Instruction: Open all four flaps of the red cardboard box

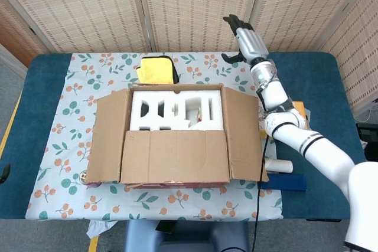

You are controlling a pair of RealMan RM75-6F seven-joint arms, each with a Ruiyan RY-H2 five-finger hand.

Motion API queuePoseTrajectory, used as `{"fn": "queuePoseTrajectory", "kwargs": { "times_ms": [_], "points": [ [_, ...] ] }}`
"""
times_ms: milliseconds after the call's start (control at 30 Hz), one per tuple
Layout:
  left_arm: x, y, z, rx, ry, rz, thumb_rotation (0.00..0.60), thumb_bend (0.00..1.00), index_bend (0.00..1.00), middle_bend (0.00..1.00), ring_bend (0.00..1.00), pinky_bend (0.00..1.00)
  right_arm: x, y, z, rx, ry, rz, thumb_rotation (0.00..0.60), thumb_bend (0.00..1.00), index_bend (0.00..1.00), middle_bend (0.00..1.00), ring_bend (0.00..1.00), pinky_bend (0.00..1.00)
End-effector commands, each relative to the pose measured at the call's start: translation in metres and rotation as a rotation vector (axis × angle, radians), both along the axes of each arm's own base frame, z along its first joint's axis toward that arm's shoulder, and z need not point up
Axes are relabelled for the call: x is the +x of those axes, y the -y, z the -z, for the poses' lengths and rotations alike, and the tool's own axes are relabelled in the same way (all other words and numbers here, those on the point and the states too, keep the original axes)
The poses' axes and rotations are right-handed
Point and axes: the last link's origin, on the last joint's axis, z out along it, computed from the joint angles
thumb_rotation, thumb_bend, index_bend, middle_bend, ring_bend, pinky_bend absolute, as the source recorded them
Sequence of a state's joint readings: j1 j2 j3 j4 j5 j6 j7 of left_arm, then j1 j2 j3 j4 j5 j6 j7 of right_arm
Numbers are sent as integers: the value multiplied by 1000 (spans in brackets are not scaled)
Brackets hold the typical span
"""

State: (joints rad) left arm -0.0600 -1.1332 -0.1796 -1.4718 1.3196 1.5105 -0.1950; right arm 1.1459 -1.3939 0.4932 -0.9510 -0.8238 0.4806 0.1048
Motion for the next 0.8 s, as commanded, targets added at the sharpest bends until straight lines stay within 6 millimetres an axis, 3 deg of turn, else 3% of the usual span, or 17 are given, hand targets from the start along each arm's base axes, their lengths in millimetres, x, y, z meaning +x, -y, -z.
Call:
{"fn": "queuePoseTrajectory", "kwargs": {
  "times_ms": [33, 133, 333, 800],
  "points": [
    [1, -1, 2, -5, -8, -1, 600, 394, 0, 14, 0, 9, 2, -58, -6, 217, 150, -40, 600, 385, 0, 0, 0, 0],
    [1, -1, 3, -8, -18, -6, 600, 394, 0, 14, 0, 9, 1, -85, -13, 305, 225, -30, 600, 385, 0, 0, 0, 0],
    [3, -1, 6, -10, -31, -7, 600, 393, 0, 11, 0, 9, 0, -115, -14, 434, 318, -9, 600, 386, 0, 0, 0, 48],
    [4, 0, 5, -3, -26, -3, 600, 394, 0, 10, 0, 9, -11, -133, 13, 623, 452, 86, 600, 385, 0, 0, 0, 261]
  ]
}}
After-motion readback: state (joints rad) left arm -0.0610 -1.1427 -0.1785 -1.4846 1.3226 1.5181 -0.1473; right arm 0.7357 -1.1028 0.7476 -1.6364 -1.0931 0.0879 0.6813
